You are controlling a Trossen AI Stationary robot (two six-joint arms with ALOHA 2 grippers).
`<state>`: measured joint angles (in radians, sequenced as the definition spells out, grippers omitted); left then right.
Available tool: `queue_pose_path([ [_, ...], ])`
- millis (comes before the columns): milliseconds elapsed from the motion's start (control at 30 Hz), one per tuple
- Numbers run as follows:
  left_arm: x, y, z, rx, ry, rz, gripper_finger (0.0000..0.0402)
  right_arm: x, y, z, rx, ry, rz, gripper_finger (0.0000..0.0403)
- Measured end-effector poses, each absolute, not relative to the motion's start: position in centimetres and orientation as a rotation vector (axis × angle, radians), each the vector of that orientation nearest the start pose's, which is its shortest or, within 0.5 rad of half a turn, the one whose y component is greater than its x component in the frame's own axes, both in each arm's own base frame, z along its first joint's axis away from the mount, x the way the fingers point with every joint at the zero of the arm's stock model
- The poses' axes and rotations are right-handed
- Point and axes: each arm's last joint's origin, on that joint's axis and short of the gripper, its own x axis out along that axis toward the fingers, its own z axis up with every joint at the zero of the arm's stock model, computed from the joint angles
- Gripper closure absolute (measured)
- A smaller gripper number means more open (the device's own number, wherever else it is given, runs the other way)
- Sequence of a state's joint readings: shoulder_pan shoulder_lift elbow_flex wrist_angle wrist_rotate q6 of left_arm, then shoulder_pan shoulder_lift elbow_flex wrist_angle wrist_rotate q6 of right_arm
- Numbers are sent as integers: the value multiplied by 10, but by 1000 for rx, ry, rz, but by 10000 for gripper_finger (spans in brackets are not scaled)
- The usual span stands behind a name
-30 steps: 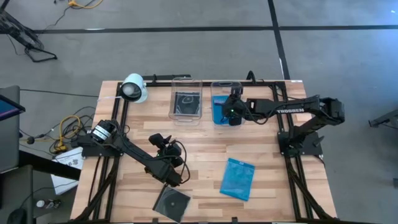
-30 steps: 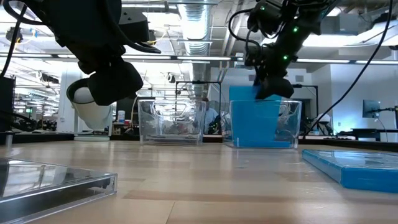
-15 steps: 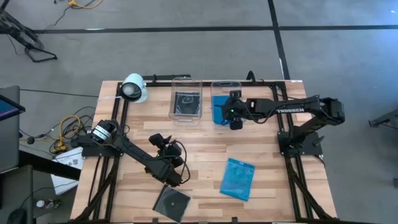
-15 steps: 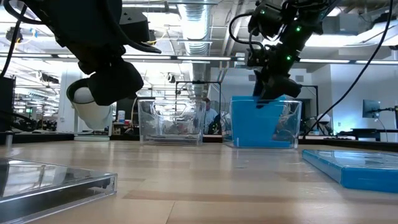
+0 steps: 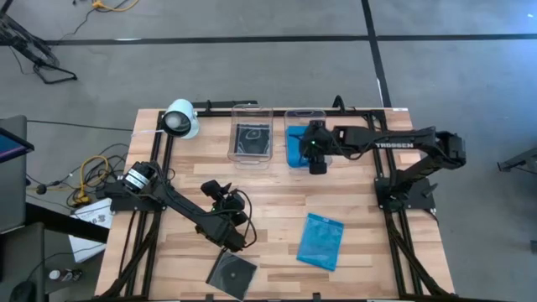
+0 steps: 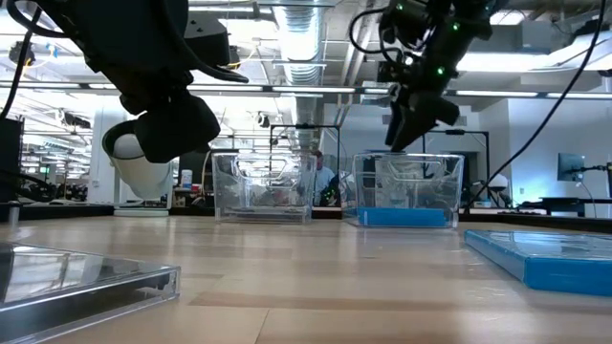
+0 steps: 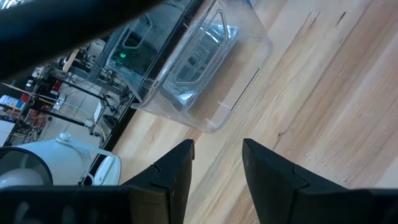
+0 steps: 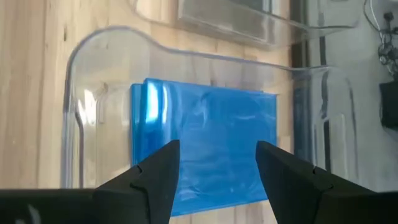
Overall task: Pick & place jewel cases by type
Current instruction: Put the black CD case into the left transparent bin
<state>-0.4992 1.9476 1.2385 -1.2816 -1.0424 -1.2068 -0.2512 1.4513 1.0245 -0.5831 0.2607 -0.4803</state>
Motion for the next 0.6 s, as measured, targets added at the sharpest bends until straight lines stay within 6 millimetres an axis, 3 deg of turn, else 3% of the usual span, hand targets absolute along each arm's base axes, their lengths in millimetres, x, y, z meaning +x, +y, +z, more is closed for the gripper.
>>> queue_pose_path([
  [267,283,-126,160,425,912,993,265,284,-54,273,-366,1109,-194,204],
  [467,284,-125,161,516,904,968,265,287,-11,284,-352,1090,-115,216],
  [600,282,-126,159,521,1027,921,265,286,21,284,-326,1060,-66,226],
])
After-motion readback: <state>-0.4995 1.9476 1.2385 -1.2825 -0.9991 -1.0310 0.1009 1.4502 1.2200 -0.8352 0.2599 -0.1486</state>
